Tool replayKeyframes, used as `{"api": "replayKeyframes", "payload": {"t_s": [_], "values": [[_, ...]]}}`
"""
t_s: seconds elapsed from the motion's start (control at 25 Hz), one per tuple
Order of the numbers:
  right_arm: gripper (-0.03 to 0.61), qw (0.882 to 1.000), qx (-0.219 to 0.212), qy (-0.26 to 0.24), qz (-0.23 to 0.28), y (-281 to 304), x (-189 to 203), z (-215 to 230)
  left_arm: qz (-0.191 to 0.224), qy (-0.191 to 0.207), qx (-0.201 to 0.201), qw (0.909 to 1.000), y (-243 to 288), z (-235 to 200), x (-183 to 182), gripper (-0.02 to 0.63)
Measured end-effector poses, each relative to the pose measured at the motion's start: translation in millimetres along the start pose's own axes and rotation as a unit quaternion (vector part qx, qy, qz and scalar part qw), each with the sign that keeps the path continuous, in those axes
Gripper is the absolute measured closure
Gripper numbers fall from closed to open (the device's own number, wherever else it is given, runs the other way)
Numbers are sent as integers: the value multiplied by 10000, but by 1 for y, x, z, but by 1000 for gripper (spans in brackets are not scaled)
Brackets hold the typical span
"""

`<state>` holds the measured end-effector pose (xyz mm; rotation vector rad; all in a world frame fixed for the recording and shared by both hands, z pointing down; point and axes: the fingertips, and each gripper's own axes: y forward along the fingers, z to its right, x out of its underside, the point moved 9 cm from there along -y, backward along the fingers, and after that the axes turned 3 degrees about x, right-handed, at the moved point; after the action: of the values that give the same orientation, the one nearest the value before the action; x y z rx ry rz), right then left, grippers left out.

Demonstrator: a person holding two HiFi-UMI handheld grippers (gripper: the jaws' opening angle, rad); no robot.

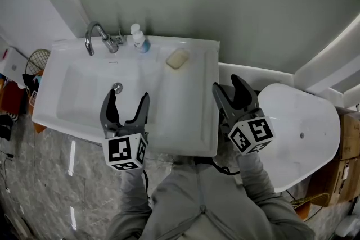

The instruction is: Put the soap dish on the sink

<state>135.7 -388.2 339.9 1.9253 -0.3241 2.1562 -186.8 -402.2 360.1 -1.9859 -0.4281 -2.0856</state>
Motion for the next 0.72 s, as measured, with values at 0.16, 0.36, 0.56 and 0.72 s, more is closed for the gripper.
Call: {"api": "replayKeyframes", "payload": {"t_s": [0.16, 0.36, 0.56, 0.72], "values": [[345, 10000, 21, -32, 22, -6, -2, -5, 80, -32, -8, 10000, -9, 1, -4, 175], [345, 10000, 28, -66, 57, -14, -4, -11, 137, -19, 11, 9999, -19, 2, -6, 175], [347, 9999, 41, -128, 15, -19, -4, -15, 142, -4, -4, 9999, -25, 3, -7, 175], [346, 9998, 68, -174, -4, -23, -4, -17, 164, 14, -5, 9999, -29, 3, -9, 175]]}}
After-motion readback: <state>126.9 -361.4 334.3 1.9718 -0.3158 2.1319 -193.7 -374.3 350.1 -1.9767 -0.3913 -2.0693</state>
